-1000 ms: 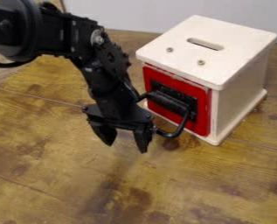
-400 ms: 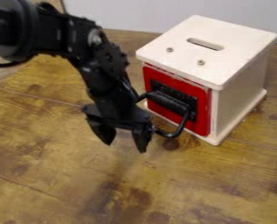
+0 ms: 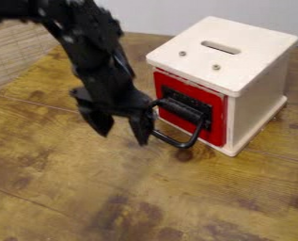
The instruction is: Close the drawer
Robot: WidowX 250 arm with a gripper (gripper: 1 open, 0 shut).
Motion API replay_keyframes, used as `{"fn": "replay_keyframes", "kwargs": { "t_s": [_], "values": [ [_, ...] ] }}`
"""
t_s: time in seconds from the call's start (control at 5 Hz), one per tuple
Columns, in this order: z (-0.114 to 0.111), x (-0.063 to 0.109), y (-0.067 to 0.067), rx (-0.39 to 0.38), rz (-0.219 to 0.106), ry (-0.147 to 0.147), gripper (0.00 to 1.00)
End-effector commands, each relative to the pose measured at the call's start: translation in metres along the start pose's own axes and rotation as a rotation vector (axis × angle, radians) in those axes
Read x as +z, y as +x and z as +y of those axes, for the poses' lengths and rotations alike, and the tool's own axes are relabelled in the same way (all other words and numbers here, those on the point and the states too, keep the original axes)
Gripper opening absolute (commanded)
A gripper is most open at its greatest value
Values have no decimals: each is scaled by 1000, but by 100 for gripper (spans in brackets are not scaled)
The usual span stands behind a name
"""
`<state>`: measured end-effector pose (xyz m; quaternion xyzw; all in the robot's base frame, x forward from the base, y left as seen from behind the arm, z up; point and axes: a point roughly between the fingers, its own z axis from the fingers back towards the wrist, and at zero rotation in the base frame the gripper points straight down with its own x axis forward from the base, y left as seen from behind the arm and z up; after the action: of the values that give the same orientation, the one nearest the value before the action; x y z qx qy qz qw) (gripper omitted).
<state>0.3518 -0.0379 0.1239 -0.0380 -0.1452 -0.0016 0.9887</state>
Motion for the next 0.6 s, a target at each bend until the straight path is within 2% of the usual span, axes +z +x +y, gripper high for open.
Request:
{"fn": "replay_keyframes", "kwargs": {
  "t_s": [0.0,0.2,0.4],
  "values": [
    [-11,55,12,-49,-82,-11,100],
    [-13,72,19,-74,-100,-10,100],
    [-18,66,14,-99,-103,25,100]
  ]
}}
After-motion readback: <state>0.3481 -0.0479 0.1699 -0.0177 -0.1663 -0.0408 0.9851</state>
